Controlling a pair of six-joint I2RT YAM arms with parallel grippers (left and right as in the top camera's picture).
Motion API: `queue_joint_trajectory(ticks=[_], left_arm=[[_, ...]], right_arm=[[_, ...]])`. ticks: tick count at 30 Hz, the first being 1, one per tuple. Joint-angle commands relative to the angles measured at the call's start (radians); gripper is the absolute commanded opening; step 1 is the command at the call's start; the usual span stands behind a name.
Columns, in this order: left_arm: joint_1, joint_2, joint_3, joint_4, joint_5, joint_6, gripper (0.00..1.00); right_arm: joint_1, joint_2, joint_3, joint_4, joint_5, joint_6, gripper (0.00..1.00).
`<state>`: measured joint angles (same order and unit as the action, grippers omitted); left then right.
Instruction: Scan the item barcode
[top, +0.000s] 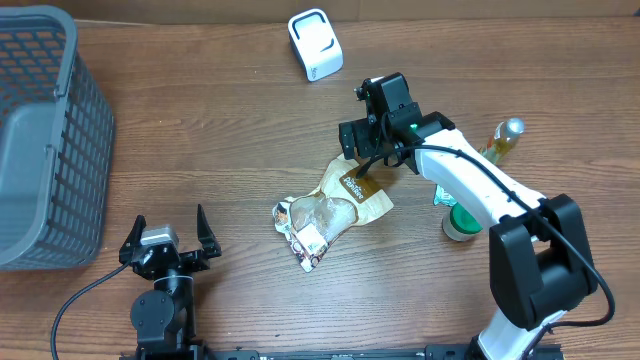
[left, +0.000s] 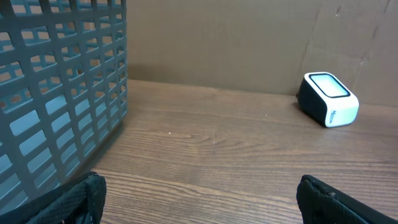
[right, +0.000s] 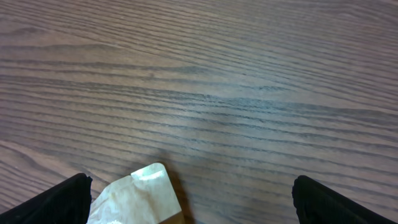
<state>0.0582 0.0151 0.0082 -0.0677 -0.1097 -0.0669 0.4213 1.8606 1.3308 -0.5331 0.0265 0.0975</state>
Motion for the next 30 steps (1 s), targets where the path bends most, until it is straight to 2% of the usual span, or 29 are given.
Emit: queue_joint_trajectory(ticks=[1,6,12,20,25,30], left_arm=[[-0.006,-0.011,-0.003,0.000,-0.002,0.023,1.00],[-0.006,-0.011,-0.003,0.000,-0.002,0.023,1.00],[-0.006,-0.011,-0.003,0.000,-0.002,0.023,1.00],[-0.006,-0.011,-0.003,0.000,-0.002,0.023,1.00],[-0.006,-0.011,-0.003,0.000,-0.002,0.023,1.00],[-0.006,-0.011,-0.003,0.000,-0.002,0.023,0.99]], right_arm=[[0.005,-0.132,-0.002,0.004,0.006,0.004,1.00],[0.004,-0.315,-0.002,0.005,0.006,0.004,1.00],[-0.018,-0.536,-0.002,0.006,0.095,0.003,1.00],[-0.167,-0.880,-0.019,-0.197,0.093,0.004,1.00],[-0.309,-1.102,-0.148,-0.211,0.093,0.004,1.00],[-0.381,-1.310,-0.314,-0.211,0.093,0.003,1.00]])
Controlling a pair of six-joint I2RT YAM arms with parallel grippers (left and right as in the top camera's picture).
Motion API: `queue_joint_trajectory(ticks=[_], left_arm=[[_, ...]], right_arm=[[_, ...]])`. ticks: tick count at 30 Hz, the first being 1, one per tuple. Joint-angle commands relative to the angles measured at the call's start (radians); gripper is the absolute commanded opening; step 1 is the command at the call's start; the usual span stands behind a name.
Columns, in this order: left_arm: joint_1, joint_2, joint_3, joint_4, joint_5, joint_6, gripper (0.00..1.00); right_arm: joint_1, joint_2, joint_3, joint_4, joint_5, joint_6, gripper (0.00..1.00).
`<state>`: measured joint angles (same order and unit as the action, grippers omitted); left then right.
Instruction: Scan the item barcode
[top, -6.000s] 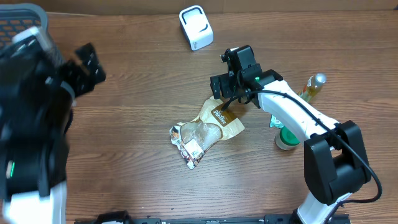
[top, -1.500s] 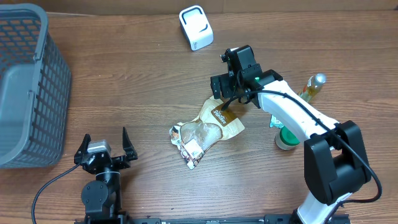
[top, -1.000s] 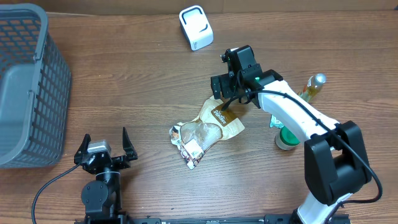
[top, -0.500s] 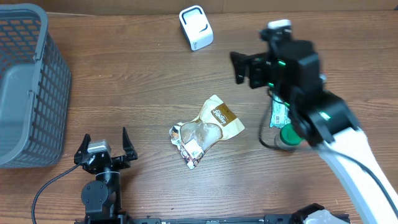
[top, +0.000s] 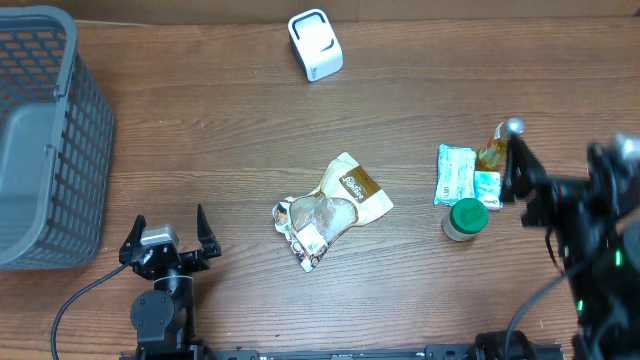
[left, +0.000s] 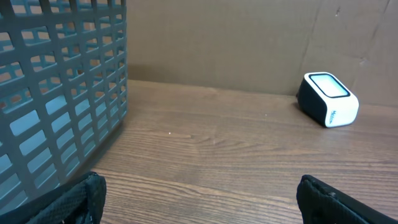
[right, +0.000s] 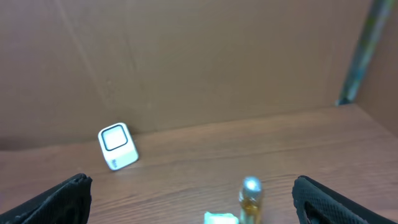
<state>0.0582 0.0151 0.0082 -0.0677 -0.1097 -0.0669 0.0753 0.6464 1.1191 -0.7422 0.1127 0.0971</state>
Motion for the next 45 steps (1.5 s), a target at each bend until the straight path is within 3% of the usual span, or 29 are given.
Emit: queue_joint_trajectory(ticks=[1,8,18,24,31,36,45], left_arm=[[-0.006,-0.011,-0.003,0.000,-0.002,0.023,1.00],[-0.006,-0.011,-0.003,0.000,-0.002,0.023,1.00],[-0.006,-0.011,-0.003,0.000,-0.002,0.023,0.99],[-0.006,-0.011,-0.003,0.000,-0.002,0.023,1.00],[-0.006,-0.011,-0.003,0.000,-0.002,0.023,1.00],[-0.006,-0.011,-0.003,0.000,-0.002,0.023,1.00],[-0.006,-0.011,-0.003,0.000,-0.002,0.023,0.99]], right_arm=[[-0.044,-0.133,-0.137,-0.002,0.006,0.004,1.00],[-0.060,-0.369,-0.358,-0.004,0.006,0.004,1.00],[-0.060,-0.629,-0.526,0.099,0.006,0.004,1.00],[-0.060,-0.643,-0.559,0.338,-0.004,0.004,1.00],[-0.060,-0.643,-0.694,0.883,-0.098,0.004,1.00],[-0.060,-0.643,-0.860,1.167,-0.158,0.004,1.00],[-0.060,-0.644,-1.078,1.209,-0.171,0.005,1.00]])
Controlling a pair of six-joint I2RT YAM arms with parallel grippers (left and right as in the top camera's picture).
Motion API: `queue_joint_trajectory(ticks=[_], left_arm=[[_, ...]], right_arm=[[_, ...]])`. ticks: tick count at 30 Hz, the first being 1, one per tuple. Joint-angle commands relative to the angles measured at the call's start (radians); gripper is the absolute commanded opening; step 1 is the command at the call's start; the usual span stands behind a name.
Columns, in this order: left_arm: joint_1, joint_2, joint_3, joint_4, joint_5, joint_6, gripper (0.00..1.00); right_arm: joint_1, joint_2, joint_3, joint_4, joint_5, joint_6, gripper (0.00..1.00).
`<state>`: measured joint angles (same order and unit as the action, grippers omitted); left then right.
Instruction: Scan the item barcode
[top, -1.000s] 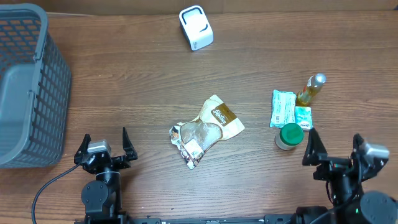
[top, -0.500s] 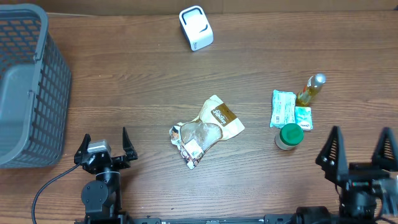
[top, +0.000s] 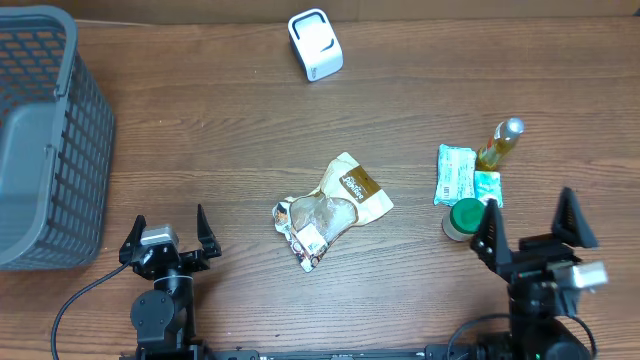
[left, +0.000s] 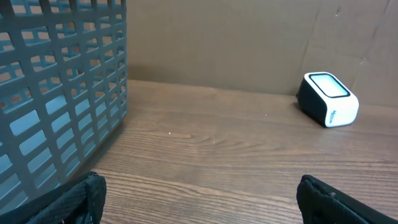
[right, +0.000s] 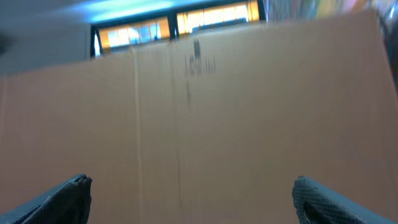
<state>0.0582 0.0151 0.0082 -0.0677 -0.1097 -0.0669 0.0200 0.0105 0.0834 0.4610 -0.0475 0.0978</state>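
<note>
A crumpled tan and silver snack pouch (top: 330, 211) lies flat at the table's middle. The white barcode scanner (top: 315, 44) stands at the far edge and also shows as the scanner (left: 327, 99) in the left wrist view. My left gripper (top: 165, 238) rests open at the near left, nothing between its fingers. My right gripper (top: 534, 230) sits open and empty at the near right, beside the items there; its wrist camera faces a brown cardboard wall (right: 205, 124).
A grey mesh basket (top: 40, 130) fills the far left; its wall (left: 56, 93) looms in the left wrist view. At the right stand a green-capped jar (top: 462, 220), a teal packet (top: 455, 173) and a small bottle (top: 498, 142).
My right arm has drawn back from beside the bottle at the right edge to the near right, its fingers upright and open. The pouch and left gripper have not moved.
First my right gripper hovered open at the far end of the pouch in the middle. Then it was off at the right edge, blurred, near the bottle, with the pouch left in place. Now it rests open at the near right.
</note>
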Motion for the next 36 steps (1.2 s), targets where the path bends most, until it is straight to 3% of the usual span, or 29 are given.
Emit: queue_joint_trajectory(ticks=[1,6,11,14,21,36], left_arm=[[-0.006,-0.011,-0.003,0.000,-0.002,0.023,1.00],[-0.006,-0.011,-0.003,0.000,-0.002,0.023,1.00],[-0.006,-0.011,-0.003,0.000,-0.002,0.023,1.00],[-0.006,-0.011,-0.003,0.000,-0.002,0.023,0.99],[-0.006,-0.011,-0.003,0.000,-0.002,0.023,0.99],[-0.006,-0.011,-0.003,0.000,-0.002,0.023,1.00]], right_arm=[[-0.005,-0.008,-0.058,0.005,-0.011,0.004,1.00],[-0.005,-0.008,-0.076,-0.183,-0.016,0.007,1.00],[-0.005,-0.008,-0.076,-0.475,-0.014,0.006,1.00],[-0.005,-0.008,-0.076,-0.541,-0.014,0.002,1.00],[-0.033,-0.008,-0.076,-0.539,-0.026,-0.081,1.00],[-0.034,-0.008,-0.076,-0.539,-0.024,-0.084,1.00]])
